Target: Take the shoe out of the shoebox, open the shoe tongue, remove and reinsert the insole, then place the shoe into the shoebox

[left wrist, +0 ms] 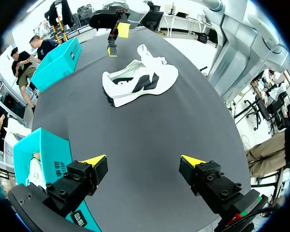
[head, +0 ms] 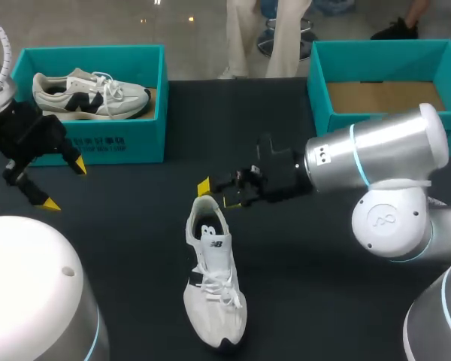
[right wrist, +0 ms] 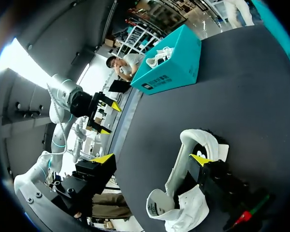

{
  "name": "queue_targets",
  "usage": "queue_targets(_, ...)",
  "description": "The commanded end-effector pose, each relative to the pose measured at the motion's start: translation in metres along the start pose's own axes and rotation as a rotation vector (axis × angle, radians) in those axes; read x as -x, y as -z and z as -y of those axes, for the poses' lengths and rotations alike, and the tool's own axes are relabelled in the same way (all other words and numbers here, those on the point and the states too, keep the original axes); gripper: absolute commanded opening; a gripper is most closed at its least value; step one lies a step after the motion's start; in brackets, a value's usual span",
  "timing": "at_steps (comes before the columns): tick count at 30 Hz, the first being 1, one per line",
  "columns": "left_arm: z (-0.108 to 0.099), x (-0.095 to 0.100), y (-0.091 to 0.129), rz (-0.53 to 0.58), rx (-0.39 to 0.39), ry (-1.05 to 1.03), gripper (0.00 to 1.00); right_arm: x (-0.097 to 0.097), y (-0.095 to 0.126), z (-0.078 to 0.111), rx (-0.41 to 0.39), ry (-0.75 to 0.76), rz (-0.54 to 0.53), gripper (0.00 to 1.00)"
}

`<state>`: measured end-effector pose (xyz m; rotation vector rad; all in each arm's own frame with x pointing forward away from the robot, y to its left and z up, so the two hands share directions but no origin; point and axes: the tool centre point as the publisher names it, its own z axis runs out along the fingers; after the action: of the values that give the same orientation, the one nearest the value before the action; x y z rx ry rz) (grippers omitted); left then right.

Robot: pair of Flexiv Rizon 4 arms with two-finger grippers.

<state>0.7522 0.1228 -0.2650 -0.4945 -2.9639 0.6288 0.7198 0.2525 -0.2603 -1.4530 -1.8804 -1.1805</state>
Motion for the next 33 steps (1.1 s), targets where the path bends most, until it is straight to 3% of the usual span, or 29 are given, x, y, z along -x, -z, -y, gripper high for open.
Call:
queue_targets(1,0.0,-0.001,0.0,0.0,0.001,0.0,1.0,-0.01,-0.004,-0.006,-0.27,-0.201,0.965,1.0)
queue_targets(18,0.0,-0.001,0.0,0.0,0.001,0.0,1.0,-0.01,-0.004,-0.006,-0.27,-0.201,0.965,1.0)
queue_targets(22,0.0,-0.001,0.0,0.0,0.001,0.0,1.0,-0.014,-0.01,-0.009,-0.331,-0.228,1.112,1.0)
queue_targets(25,0.0,-0.001,0.0,0.0,0.001,0.0,1.0,-0.01,-0.014,-0.009,-0.344,-0.213,1.142,1.0)
queue_targets(26,0.0,-0.001,0.0,0.0,0.001,0.0,1.0,-0.009,-0.014,-0.009,-0.341,-0.215,1.142,0.5)
queue_targets(28,0.0,-0.001,0.0,0.0,0.001,0.0,1.0,-0.002,-0.015,-0.007,-0.338,-0.206,1.129,0.0)
queue_targets(33,0.0,-0.001,0.0,0.0,0.001,0.0,1.0,0.006,-0.014,-0.005,-0.335,-0.195,1.132,0.0)
